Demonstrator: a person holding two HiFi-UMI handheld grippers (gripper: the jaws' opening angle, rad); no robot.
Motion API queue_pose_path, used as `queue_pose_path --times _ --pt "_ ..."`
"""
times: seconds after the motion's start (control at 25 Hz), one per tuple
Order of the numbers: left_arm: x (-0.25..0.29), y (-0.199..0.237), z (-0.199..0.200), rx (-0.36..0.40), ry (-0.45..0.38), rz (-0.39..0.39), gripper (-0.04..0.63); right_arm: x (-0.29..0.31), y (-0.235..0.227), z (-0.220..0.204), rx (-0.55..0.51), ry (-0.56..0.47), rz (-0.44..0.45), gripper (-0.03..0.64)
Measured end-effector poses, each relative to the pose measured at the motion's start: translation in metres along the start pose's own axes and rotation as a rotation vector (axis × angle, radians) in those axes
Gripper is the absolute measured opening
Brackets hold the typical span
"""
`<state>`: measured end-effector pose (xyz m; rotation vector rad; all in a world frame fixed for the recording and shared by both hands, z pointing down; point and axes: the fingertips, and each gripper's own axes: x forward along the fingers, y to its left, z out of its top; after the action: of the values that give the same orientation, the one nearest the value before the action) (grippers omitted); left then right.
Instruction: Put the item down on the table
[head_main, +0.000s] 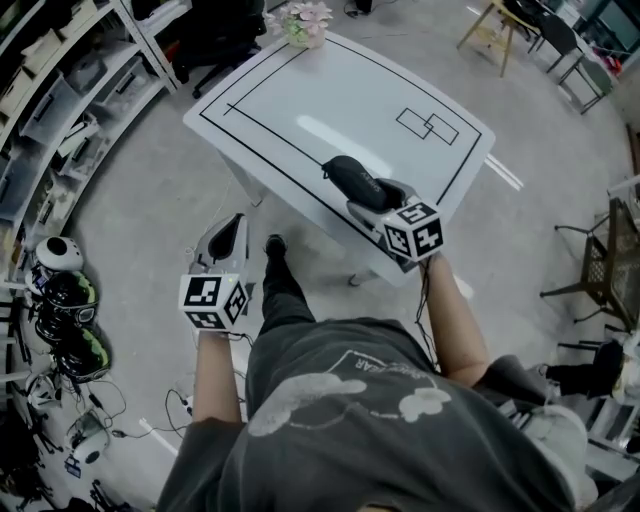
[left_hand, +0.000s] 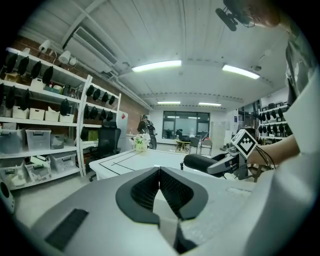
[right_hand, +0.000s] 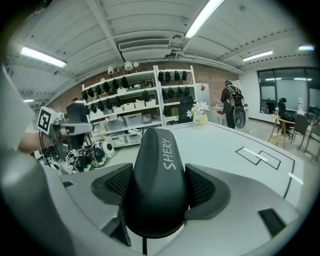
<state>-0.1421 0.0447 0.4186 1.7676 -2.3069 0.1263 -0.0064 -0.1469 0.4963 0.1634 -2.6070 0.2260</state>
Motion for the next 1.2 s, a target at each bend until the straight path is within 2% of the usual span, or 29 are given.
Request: queue_pose_path --times 0.36,0.64,0.88,1.2 --pt "0.111 0.051 0.027 0.024 0.01 -0.143 0.003 0.048 -0.054 0.031 0.036 0.032 -0.125 0.322" --pt "0.21 0.084 0.049 0.057 0.052 -0.301 0.005 0.088 -0.102 0.057 0.063 0.079 -0.231 0.322" --pt "0.274 0.101 0.062 0.079 0.086 -0.421 0.005 0.116 -0.131 0.078 0.092 0.119 -0.291 0.322" --pt "0.345 0.113 0.077 0.121 0.111 -0.538 0.004 0.165 -0.166 0.106 -0.014 0.23 -0.298 0.322"
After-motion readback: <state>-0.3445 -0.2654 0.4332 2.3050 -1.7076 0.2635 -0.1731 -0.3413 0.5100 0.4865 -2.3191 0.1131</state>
